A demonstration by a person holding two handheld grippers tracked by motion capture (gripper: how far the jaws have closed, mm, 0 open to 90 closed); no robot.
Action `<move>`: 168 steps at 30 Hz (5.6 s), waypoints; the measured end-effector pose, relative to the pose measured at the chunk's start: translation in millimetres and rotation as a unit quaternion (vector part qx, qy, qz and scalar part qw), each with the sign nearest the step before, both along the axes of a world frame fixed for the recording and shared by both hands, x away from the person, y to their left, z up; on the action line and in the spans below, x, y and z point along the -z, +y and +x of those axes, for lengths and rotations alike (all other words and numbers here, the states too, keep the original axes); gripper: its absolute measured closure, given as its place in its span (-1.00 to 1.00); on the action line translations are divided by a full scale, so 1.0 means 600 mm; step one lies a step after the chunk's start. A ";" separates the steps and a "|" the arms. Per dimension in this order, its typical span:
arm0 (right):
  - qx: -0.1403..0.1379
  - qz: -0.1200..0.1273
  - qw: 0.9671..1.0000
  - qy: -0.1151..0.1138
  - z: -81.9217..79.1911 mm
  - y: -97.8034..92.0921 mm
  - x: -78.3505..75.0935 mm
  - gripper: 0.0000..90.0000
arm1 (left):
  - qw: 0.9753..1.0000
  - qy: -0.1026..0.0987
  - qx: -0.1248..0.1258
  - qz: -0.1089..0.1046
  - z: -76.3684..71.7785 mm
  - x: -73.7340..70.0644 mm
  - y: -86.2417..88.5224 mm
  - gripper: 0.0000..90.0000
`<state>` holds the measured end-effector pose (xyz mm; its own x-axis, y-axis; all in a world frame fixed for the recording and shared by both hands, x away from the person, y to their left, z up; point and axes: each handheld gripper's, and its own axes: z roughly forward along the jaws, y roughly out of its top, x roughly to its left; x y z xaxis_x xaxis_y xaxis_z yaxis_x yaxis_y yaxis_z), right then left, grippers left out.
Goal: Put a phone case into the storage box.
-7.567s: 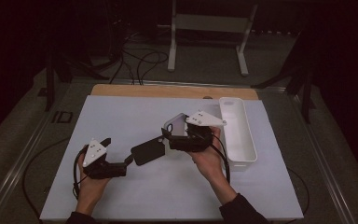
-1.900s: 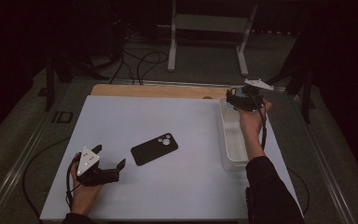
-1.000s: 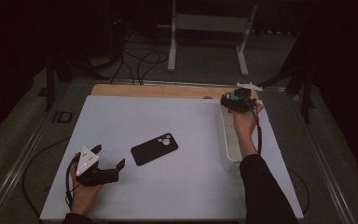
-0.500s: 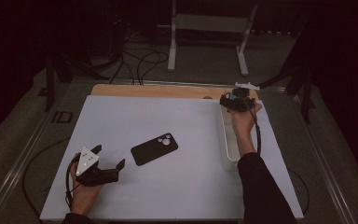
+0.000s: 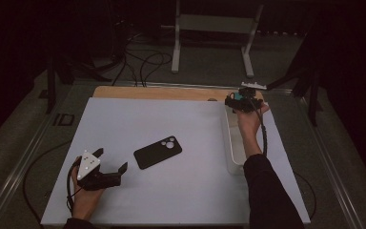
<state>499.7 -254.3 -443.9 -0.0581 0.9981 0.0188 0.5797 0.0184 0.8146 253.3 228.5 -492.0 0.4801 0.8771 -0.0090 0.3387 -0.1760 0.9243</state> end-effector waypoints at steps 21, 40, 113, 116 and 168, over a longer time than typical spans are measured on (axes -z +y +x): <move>-0.047 0.012 0.998 -0.028 -0.029 0.013 -0.033 -0.79 | 1.000 0.001 0.002 0.001 -0.001 0.000 -0.001 -1.00; -0.154 0.031 0.986 -0.052 -0.103 0.071 -0.055 -0.79 | 1.000 0.005 0.003 0.003 0.000 0.001 -0.003 -1.00; -0.295 0.065 0.946 -0.117 -0.367 0.070 0.032 -0.79 | 0.997 0.031 0.071 0.017 0.061 -0.077 -0.020 -1.00; -0.295 0.066 0.946 -0.117 -0.366 0.068 0.034 -0.79 | 0.995 0.041 0.080 0.037 0.073 -0.077 -0.032 -1.00; -0.288 0.060 0.949 -0.112 -0.359 0.067 0.042 -0.79 | 0.946 0.225 0.161 0.168 0.179 0.027 -0.143 -0.96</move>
<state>284.2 -213.9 -469.1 -0.6098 0.7907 0.0537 0.3144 0.1791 0.9323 360.8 142.5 -508.0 0.7367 0.6759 -0.0223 0.5631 -0.5949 0.5735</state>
